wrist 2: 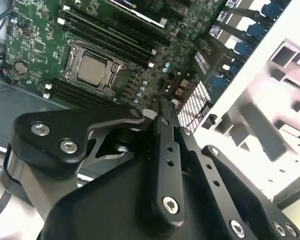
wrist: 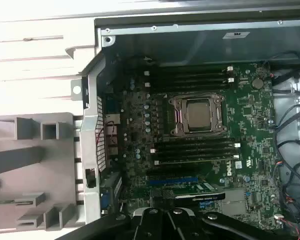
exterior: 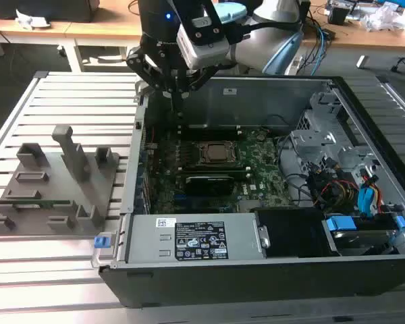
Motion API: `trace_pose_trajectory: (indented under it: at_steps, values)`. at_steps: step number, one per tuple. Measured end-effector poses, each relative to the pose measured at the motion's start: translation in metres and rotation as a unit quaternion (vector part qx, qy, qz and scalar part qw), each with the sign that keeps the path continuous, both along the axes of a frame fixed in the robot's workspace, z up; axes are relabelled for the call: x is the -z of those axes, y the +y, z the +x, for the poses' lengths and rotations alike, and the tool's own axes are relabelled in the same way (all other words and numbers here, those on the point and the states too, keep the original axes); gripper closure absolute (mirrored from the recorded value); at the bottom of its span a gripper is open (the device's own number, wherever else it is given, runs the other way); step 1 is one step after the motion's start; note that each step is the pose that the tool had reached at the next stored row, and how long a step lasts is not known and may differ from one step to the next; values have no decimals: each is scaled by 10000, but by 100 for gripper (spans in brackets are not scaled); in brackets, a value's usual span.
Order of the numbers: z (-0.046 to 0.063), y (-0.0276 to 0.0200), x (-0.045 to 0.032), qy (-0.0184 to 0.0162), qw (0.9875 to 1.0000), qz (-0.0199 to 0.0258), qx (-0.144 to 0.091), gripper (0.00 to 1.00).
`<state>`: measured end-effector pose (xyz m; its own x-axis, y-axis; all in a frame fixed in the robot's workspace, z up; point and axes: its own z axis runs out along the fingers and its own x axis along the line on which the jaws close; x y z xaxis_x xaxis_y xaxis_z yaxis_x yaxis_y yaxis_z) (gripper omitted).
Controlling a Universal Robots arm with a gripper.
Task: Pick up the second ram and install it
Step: 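Reach for the second ram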
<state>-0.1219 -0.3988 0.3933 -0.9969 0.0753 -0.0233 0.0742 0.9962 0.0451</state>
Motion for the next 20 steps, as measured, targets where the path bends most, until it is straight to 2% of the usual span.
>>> trace_pose_trajectory:
  at_steps: [1,3,5,8,12,17,20]
  values:
    - [-3,0,0,0,10000,0,0,89]
    - [-218,0,0,0,10000,0,0,89]
    - [-338,0,0,0,10000,0,0,89]
    - [-441,0,1,0,10000,0,0,89]
    - [-762,0,1,0,10000,0,1,89]
    - [-949,0,3,0,10000,0,0,89]
    - [-1105,0,3,0,10000,0,0,89]
